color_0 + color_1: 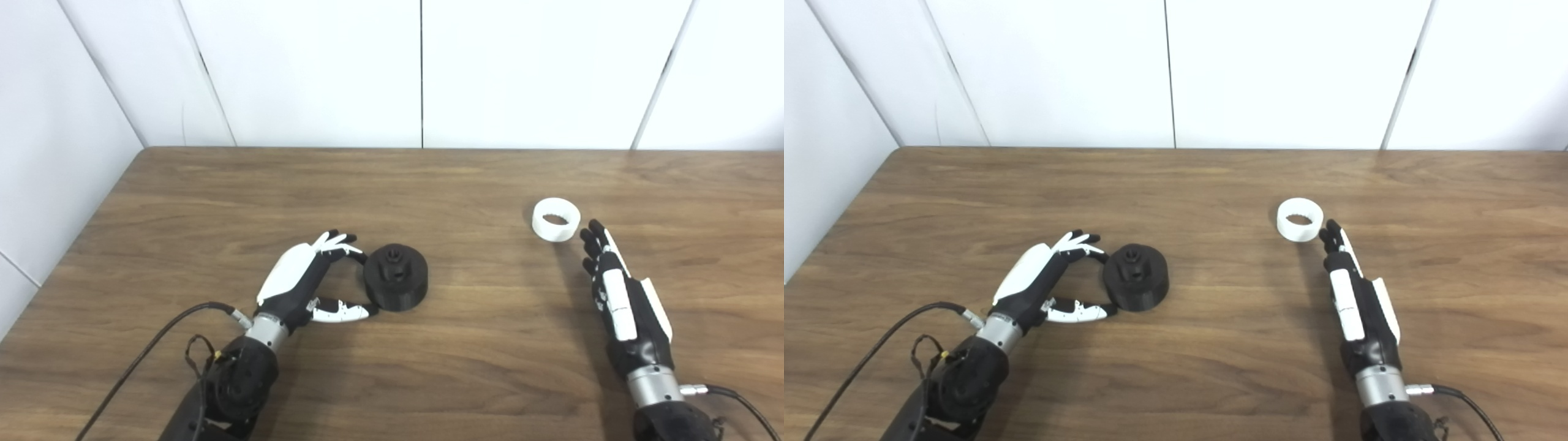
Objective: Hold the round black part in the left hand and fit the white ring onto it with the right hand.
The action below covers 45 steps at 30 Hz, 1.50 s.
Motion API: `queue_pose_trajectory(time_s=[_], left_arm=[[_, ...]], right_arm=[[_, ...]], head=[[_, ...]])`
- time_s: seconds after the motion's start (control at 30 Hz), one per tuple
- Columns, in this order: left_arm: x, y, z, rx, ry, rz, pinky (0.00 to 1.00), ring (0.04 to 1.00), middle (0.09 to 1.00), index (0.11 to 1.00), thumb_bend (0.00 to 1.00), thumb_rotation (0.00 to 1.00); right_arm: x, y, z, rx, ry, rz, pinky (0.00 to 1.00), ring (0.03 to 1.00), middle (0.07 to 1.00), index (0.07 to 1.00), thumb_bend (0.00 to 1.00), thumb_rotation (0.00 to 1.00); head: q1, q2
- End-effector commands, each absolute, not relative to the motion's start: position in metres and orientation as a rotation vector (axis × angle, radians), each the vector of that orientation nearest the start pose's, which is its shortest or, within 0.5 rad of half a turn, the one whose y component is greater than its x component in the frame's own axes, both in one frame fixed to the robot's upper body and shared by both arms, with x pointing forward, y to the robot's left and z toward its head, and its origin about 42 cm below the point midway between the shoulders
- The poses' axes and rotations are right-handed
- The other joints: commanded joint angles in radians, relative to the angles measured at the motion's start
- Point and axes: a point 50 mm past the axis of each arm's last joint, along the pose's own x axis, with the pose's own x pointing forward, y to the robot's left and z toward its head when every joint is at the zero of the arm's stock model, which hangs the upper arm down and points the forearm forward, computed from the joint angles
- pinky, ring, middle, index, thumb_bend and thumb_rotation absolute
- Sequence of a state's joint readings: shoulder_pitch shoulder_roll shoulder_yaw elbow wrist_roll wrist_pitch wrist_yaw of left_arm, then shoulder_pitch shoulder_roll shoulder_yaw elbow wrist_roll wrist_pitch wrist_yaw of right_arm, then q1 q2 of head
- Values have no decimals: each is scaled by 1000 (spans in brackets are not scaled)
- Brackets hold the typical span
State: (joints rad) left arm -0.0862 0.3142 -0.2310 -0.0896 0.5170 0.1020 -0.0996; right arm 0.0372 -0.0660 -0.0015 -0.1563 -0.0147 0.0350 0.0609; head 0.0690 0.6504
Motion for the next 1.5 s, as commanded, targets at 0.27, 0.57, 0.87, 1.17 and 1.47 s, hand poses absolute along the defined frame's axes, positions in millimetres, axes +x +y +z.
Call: queue_pose_trajectory(time_s=[0.27,0.57,0.87,1.17,1.47], left_arm=[[287,214,132,828,-142,-331,939,993,918,662,813,242],[269,206,126,824,-158,-359,929,986,916,652,823,249],[250,205,124,804,-170,-369,930,995,912,665,816,262],[235,204,122,798,-163,-369,962,995,917,668,818,258],[244,209,128,804,-121,-369,940,1000,929,743,937,258]], right_arm=[[265,-225,120,-58,-64,50,1000,1000,970,983,628,1000],[265,-227,121,-61,-56,46,1000,1000,970,985,648,1000],[268,-231,122,-83,-78,52,1000,1000,967,985,635,1000],[268,-231,125,-108,-70,48,1000,1000,960,973,646,1000],[268,-233,124,-120,-65,49,1000,1000,951,975,641,1000]], head=[[-6,5],[-12,8],[-25,15],[-36,17],[-35,21]])
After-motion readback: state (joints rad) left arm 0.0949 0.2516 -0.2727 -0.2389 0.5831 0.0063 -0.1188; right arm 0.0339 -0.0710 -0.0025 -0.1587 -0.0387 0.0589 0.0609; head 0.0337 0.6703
